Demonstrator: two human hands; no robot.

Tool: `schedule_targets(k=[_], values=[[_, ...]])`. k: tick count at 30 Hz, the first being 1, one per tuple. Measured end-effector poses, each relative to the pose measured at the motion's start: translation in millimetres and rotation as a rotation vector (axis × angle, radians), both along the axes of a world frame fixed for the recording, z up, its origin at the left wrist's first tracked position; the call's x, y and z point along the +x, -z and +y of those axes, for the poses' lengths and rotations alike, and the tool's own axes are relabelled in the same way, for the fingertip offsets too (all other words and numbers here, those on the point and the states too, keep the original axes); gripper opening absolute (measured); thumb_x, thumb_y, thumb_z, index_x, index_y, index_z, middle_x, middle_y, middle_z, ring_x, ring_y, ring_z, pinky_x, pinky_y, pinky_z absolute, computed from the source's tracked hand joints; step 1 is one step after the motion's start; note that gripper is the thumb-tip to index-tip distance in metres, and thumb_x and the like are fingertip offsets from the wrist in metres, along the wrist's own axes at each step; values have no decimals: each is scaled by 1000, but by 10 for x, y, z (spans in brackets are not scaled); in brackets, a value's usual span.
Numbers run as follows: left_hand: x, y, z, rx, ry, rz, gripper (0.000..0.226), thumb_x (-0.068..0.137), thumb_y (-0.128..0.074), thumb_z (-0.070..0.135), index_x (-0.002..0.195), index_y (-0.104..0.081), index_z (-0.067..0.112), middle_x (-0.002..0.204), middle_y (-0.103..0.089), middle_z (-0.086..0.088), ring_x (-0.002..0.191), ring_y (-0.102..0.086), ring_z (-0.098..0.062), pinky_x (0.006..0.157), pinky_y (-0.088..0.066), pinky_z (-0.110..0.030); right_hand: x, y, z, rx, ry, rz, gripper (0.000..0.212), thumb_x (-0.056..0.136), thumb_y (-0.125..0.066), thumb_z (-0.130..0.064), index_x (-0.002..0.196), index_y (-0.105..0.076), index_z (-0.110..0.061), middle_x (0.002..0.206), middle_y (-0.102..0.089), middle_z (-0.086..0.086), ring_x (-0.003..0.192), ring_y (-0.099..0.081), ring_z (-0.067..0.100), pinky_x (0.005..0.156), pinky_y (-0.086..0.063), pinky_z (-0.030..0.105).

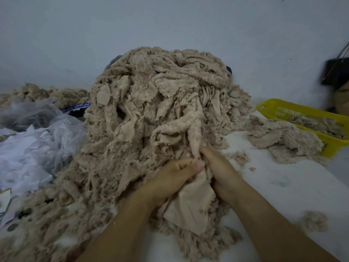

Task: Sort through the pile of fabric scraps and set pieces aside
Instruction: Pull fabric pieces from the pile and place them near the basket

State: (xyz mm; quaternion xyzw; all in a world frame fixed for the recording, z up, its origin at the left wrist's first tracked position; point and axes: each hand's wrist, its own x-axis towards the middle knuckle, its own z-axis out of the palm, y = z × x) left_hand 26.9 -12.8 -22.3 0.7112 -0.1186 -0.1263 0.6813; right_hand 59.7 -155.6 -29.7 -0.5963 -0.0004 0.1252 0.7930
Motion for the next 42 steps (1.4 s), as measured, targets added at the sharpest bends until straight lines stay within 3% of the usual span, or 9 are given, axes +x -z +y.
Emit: schedule_targets(k=[8, 12, 18, 23, 28, 31, 35, 39, 42], values=[[61, -7, -48, -8, -275, -22, 32, 95, -61, 41, 70, -63, 22, 60, -57, 2, 55, -52, -9, 51, -42, -19, -57, 2, 41, -470, 148, -423, 44, 103, -46, -37, 62, -46, -20, 42, -47, -8, 42, -45, 5, 47, -38, 17], [151, -11, 15, -224, -347, 144, 21, 95, -64, 31, 90, -71, 11, 92, -70, -16, 86, -68, -26, 82, -53, -39, -114, 32, 101, -739, -25, -732, 42, 104, -46, -25, 62, -40, -27, 60, -44, -10, 55, -44, 0, 53, -32, 16], [224, 47, 99, -270, -414, 236, 31, 96, -64, 22, 69, -80, 18, 82, -77, -6, 73, -75, -16, 59, -57, -24, -176, 55, 183, -991, -275, -943, 42, 104, -45, -27, 64, -35, -28, 66, -36, -11, 57, -37, 5, 58, -31, 33], [280, 72, 102, -404, -584, 263, 56, 105, -48, 22, 59, -78, 17, 70, -76, -1, 61, -72, -9, 51, -54, -19, -212, 55, 213, -1010, -298, -1011, 40, 105, -42, -33, 68, -43, -17, 65, -38, -10, 57, -38, 8, 55, -30, 23], [271, -25, 150, -463, -662, 303, 39, 105, -46, 31, 123, -64, 2, 99, -70, -7, 84, -71, -23, 71, -56, -31, -198, 38, 202, -896, -179, -921, 49, 104, -48, -27, 58, -29, -26, 59, -34, -9, 54, -38, 8, 54, -30, 27], [266, -27, 197, -645, -546, 382, 36, 102, -50, 27, 100, -77, 4, 99, -75, -18, 83, -76, -26, 64, -60, -32, -172, 64, 146, -767, -100, -841, 52, 103, -50, -21, 57, -26, -27, 52, -35, -12, 50, -37, 5, 52, -29, 19], [257, -14, 202, -789, -389, 417, 38, 103, -48, 29, 120, -68, 2, 110, -74, -19, 90, -75, -30, 66, -61, -40, -123, 132, 60, -641, -94, -688, 52, 102, -52, -23, 57, -27, -25, 48, -30, -12, 45, -28, 3, 47, -24, 19], [207, -47, 153, -720, -252, 358, 56, 93, -59, 44, 131, -62, 4, 128, -66, -19, 116, -66, -31, 97, -55, -46, -112, 165, 61, -648, -149, -650, 53, 100, -53, -24, 53, -27, -27, 49, -26, -11, 46, -25, 4, 48, -22, 22], [228, -9, 114, -460, -366, 278, 18, 94, -65, 16, 106, -65, 3, 94, -73, -15, 83, -72, -22, 69, -60, -33, -141, 134, 104, -732, -198, -744, 53, 95, -53, -22, 49, -27, -31, 48, -31, -9, 45, -29, 7, 47, -22, 21]])
